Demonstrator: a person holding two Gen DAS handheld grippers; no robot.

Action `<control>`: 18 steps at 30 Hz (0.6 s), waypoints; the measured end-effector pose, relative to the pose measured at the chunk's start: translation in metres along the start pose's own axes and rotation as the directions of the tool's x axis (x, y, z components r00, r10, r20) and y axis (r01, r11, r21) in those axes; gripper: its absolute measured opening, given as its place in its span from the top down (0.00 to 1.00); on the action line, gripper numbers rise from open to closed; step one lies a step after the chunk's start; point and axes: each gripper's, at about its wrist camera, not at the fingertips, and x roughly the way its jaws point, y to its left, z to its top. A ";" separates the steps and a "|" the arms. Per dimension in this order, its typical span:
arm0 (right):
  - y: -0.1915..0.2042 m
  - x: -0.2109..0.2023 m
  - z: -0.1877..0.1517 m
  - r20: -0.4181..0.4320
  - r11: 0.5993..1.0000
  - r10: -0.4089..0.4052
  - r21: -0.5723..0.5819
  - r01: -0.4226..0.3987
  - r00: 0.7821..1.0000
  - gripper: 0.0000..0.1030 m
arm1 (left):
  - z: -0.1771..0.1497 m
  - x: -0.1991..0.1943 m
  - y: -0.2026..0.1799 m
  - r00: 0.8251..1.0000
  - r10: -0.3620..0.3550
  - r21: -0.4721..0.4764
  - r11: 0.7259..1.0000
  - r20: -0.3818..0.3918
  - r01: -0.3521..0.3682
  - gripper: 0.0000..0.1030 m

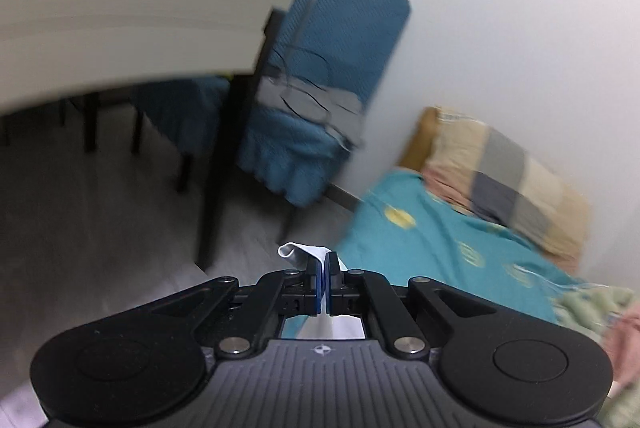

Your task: Fold clothes

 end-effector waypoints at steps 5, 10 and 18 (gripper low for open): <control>-0.003 0.013 0.010 0.003 1.000 -0.012 0.019 0.012 1.000 0.29 | 0.021 0.051 -0.006 0.985 0.171 0.110 0.979 0.001 -0.170 0.99; -0.016 0.025 0.014 -0.001 0.998 -0.024 0.052 0.024 1.000 0.29 | -0.013 0.088 0.015 0.989 0.099 0.069 0.993 -0.109 -0.092 0.96; -0.031 0.027 0.020 0.024 0.994 0.015 0.110 -0.018 1.000 0.29 | -0.057 0.031 -0.004 0.982 0.058 0.213 0.977 -0.178 -0.019 0.60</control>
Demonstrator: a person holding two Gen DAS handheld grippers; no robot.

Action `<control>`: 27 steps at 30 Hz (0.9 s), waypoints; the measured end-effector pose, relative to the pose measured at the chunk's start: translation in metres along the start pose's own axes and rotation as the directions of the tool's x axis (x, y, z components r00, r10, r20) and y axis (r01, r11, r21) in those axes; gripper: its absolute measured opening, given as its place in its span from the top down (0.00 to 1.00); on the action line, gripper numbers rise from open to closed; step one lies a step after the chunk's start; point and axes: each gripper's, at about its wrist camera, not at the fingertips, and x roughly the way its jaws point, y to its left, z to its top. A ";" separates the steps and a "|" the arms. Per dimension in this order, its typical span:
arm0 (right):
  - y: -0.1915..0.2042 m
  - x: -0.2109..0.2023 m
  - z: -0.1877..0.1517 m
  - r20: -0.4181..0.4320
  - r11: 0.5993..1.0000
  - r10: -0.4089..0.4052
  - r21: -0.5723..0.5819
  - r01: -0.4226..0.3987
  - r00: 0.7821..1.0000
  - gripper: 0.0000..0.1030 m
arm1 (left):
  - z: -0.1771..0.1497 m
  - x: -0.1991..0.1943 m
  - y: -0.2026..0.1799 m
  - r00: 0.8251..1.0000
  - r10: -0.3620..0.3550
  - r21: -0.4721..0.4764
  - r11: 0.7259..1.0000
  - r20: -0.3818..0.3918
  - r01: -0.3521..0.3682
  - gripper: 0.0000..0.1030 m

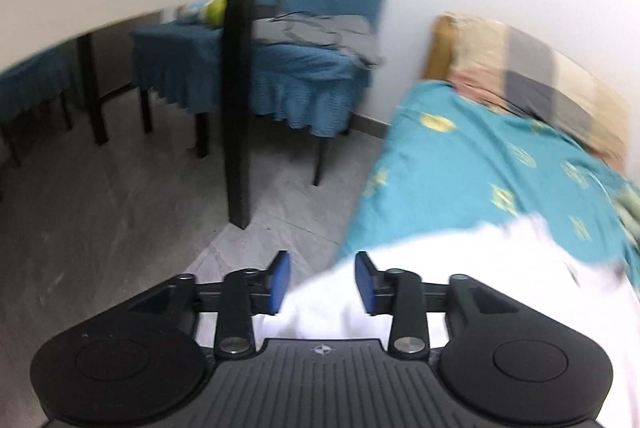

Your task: Fold clothes

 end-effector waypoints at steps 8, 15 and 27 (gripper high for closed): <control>-0.025 -0.014 0.002 0.017 0.993 0.026 0.114 -0.027 1.000 0.33 | -0.072 -0.136 -0.069 0.978 -0.206 0.087 0.975 -0.016 0.206 0.44; -0.032 -0.013 -0.012 -0.030 0.972 0.089 0.221 -0.080 0.996 0.32 | -0.145 -0.195 -0.116 0.939 -0.337 0.141 0.929 -0.063 0.343 0.35; -0.066 0.031 -0.075 -0.109 0.826 0.074 0.563 0.000 0.991 0.29 | -0.141 -0.152 -0.075 0.932 -0.354 -0.007 0.935 -0.071 0.355 0.33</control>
